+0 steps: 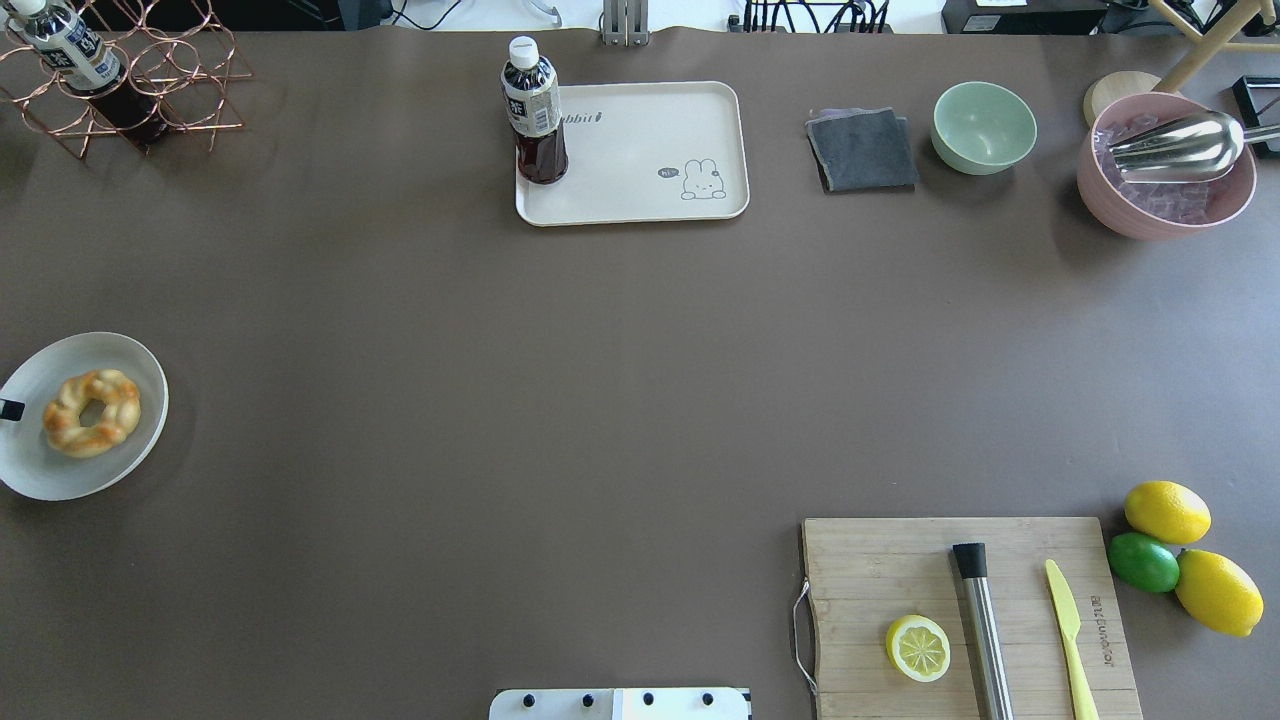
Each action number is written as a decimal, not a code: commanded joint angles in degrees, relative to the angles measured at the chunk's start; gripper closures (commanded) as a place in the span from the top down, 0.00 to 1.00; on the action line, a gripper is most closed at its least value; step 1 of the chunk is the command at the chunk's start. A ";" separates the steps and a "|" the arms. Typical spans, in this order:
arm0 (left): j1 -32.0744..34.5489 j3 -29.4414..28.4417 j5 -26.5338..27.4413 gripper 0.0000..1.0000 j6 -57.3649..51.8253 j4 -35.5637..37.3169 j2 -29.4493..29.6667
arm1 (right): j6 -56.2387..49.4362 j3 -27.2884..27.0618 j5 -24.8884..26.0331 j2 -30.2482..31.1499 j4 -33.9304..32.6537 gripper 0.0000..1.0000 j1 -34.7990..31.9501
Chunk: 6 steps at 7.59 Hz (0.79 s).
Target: Place donut on tray
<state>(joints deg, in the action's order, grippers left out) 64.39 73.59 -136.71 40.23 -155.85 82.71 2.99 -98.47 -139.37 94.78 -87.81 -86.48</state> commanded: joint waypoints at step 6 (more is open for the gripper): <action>2.12 1.29 -16.40 0.00 0.72 0.71 3.15 | -0.18 -0.06 -1.24 -0.12 0.01 1.00 -0.09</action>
<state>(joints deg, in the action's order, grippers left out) 64.47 74.59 -141.61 40.49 -155.81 83.89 2.90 -98.44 -139.53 94.68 -87.87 -86.49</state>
